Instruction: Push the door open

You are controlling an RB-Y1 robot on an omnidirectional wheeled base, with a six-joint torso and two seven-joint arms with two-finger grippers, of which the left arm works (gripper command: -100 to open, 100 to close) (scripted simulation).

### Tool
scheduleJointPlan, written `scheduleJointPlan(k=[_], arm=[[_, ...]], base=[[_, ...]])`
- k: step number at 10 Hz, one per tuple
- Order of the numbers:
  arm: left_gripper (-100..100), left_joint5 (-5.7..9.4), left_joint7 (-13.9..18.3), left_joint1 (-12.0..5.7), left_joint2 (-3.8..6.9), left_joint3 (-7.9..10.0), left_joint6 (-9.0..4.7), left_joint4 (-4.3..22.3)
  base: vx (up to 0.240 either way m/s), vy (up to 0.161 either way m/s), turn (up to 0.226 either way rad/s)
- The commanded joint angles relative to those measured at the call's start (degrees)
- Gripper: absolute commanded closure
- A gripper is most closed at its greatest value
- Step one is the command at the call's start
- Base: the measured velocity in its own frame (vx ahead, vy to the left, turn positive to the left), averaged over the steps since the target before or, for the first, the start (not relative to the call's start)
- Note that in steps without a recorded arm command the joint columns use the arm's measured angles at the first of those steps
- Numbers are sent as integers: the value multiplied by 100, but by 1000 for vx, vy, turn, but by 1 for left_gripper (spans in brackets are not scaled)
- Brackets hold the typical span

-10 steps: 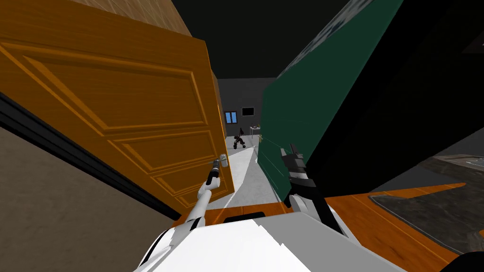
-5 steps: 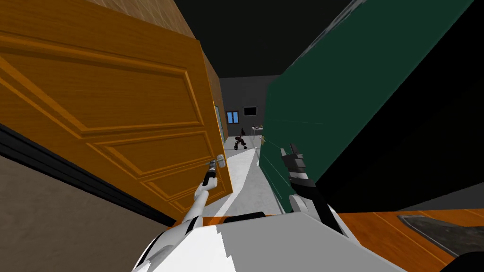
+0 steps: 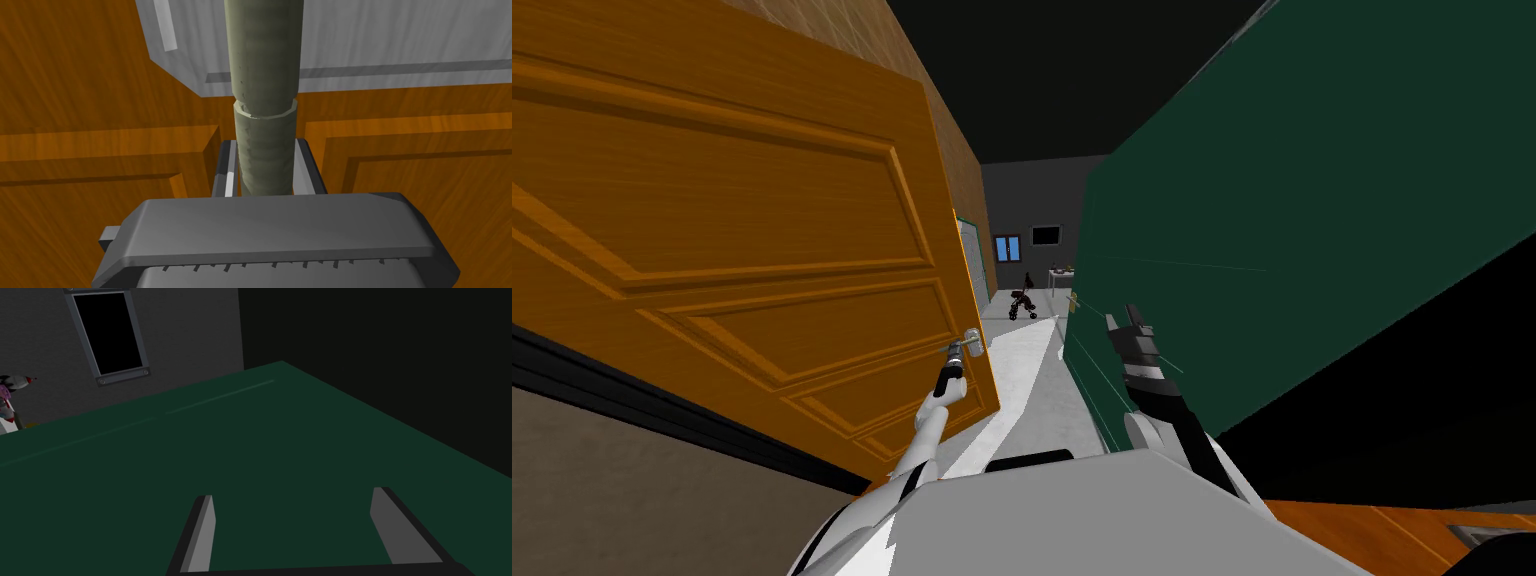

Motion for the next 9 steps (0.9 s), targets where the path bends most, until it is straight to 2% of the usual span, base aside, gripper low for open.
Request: scheduleJointPlan(k=[1, 6, 7, 8, 9], arm=[[100, 27, -50, -24, 23, 132, -26, 7], [100, 94, -121, 5, 7, 393, -11, -18], [100, 90, -110, 18, 29, 377, -9, 24], [100, 116, -136, 27, 65, 483, -13, 7], [100, 122, -143, 30, 71, 509, -13, 5]], base=[[162, -84, 74], [173, -76, 63], [74, -27, 49], [104, -14, 47], [159, -38, 49]])
